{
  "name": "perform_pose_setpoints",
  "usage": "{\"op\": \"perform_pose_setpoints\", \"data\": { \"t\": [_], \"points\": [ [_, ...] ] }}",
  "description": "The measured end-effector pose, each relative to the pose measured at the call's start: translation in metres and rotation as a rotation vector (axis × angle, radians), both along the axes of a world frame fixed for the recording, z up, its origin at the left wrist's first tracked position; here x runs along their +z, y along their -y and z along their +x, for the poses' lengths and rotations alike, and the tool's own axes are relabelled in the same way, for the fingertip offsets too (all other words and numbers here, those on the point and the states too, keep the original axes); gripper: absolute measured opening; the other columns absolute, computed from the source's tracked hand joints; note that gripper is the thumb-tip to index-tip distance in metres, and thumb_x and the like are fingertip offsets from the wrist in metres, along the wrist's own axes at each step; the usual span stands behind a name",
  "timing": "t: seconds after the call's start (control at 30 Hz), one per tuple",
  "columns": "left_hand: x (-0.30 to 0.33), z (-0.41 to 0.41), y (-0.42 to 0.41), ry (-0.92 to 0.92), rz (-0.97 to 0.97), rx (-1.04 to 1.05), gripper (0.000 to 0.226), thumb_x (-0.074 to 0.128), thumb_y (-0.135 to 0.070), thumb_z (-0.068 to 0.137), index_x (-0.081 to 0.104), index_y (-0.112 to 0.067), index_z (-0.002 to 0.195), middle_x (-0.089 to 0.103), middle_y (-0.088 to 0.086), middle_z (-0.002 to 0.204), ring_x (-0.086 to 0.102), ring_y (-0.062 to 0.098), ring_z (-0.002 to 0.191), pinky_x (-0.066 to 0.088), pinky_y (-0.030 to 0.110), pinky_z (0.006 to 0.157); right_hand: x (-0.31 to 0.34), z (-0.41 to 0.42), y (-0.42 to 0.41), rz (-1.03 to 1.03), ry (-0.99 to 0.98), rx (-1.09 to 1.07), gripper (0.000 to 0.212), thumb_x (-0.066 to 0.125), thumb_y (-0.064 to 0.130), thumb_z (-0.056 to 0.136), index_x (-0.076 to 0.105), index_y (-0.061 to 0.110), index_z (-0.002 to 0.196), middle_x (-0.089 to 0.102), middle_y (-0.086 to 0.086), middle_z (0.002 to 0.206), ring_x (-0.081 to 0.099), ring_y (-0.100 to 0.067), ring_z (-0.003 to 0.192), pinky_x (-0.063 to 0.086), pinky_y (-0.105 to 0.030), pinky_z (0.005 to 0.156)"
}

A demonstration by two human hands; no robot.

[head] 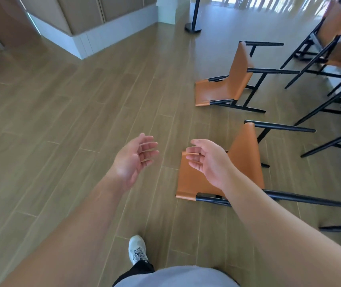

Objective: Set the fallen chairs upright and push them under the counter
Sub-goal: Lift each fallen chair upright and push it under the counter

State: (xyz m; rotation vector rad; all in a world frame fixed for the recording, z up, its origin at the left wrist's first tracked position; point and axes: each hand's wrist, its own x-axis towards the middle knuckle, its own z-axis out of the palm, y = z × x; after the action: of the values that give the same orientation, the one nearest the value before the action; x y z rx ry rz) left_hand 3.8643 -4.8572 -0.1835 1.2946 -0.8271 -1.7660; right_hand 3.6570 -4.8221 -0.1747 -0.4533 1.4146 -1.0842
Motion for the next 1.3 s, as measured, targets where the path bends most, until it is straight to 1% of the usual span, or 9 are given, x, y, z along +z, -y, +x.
{"op": "perform_pose_setpoints", "data": {
  "t": [0.1, 0.2, 0.3, 0.47, 0.63, 0.8, 1.07, 1.17, 1.3],
  "points": [
    [0.005, 0.038, 0.035, 0.004, -0.004, -0.027, 0.028, 0.039, -0.033, 0.105, 0.064, -0.019, 0.108, 0.072, 0.0, 0.099, 0.065, 0.016, 0.085, 0.044, 0.032, 0.075, 0.006, 0.039, 0.026, -0.021, -0.01, -0.014, 0.024, 0.056, 0.019, 0.097, 0.062, 0.007, 0.117, 0.068, -0.01, 0.102, 0.065, -0.025, 0.09, 0.053, -0.037, 0.085],
    [0.006, 0.066, 0.062, -0.004, -0.02, -0.035, 0.024, 0.04, -0.026, 0.104, 0.063, -0.019, 0.108, 0.072, 0.0, 0.098, 0.065, 0.015, 0.083, 0.043, 0.031, 0.073, 0.007, 0.064, 0.044, -0.034, -0.036, -0.004, 0.016, 0.056, 0.019, 0.097, 0.063, 0.011, 0.11, 0.067, -0.009, 0.1, 0.064, -0.024, 0.09, 0.052, -0.039, 0.088],
    [0.006, 0.084, 0.079, -0.004, -0.028, -0.04, 0.024, 0.039, -0.021, 0.104, 0.062, -0.018, 0.109, 0.07, 0.001, 0.098, 0.064, 0.014, 0.08, 0.043, 0.029, 0.07, 0.007, 0.076, 0.059, -0.031, -0.054, -0.006, 0.017, 0.057, 0.019, 0.097, 0.063, 0.011, 0.11, 0.067, -0.008, 0.099, 0.065, -0.024, 0.092, 0.052, -0.039, 0.088],
    [0.0, 0.095, 0.11, -0.008, -0.038, -0.072, 0.024, 0.039, -0.015, 0.104, 0.062, -0.015, 0.113, 0.07, 0.003, 0.097, 0.063, 0.015, 0.079, 0.043, 0.029, 0.069, 0.007, 0.082, 0.089, -0.047, -0.061, -0.019, 0.022, 0.056, 0.018, 0.098, 0.061, 0.009, 0.117, 0.067, -0.009, 0.1, 0.064, -0.024, 0.091, 0.051, -0.039, 0.088],
    [-0.007, 0.088, 0.152, 0.014, -0.036, -0.116, 0.023, 0.041, -0.016, 0.103, 0.062, -0.015, 0.114, 0.071, 0.001, 0.094, 0.064, 0.014, 0.077, 0.045, 0.028, 0.068, -0.008, 0.077, 0.125, -0.03, -0.012, -0.068, 0.018, 0.058, 0.017, 0.097, 0.063, 0.011, 0.112, 0.068, -0.009, 0.099, 0.066, -0.023, 0.088, 0.053, -0.038, 0.088],
    [-0.01, 0.068, 0.211, 0.066, -0.028, -0.15, 0.022, 0.042, -0.015, 0.103, 0.062, -0.016, 0.112, 0.071, 0.001, 0.094, 0.064, 0.014, 0.076, 0.046, 0.027, 0.067, -0.028, 0.065, 0.175, -0.018, 0.055, -0.087, 0.016, 0.06, 0.019, 0.096, 0.063, 0.012, 0.11, 0.068, -0.008, 0.099, 0.066, -0.023, 0.088, 0.053, -0.035, 0.083],
    [-0.003, -0.007, 0.324, 0.19, -0.045, -0.338, 0.024, 0.043, -0.02, 0.102, 0.064, -0.018, 0.114, 0.072, -0.001, 0.1, 0.065, 0.014, 0.084, 0.045, 0.031, 0.076, -0.034, -0.005, 0.264, -0.029, 0.06, -0.182, 0.016, 0.058, 0.023, 0.097, 0.064, 0.013, 0.109, 0.069, -0.003, 0.092, 0.065, -0.019, 0.085, 0.052, -0.034, 0.081],
    [-0.001, -0.04, 0.354, 0.197, -0.051, -0.397, 0.025, 0.044, -0.02, 0.102, 0.063, -0.016, 0.118, 0.071, 0.001, 0.103, 0.065, 0.014, 0.085, 0.044, 0.033, 0.079, -0.035, -0.028, 0.284, -0.02, 0.065, -0.239, 0.017, 0.057, 0.023, 0.097, 0.064, 0.013, 0.109, 0.069, -0.002, 0.09, 0.065, -0.018, 0.081, 0.05, -0.033, 0.076],
    [0.004, -0.09, 0.385, 0.164, -0.06, -0.469, 0.025, 0.044, -0.017, 0.102, 0.062, -0.014, 0.119, 0.069, 0.002, 0.1, 0.065, 0.013, 0.08, 0.042, 0.033, 0.077, -0.031, -0.061, 0.303, -0.047, 0.075, -0.311, 0.017, 0.055, 0.02, 0.097, 0.063, 0.012, 0.111, 0.069, -0.002, 0.087, 0.063, -0.02, 0.081, 0.049, -0.034, 0.077]
  ]
}}
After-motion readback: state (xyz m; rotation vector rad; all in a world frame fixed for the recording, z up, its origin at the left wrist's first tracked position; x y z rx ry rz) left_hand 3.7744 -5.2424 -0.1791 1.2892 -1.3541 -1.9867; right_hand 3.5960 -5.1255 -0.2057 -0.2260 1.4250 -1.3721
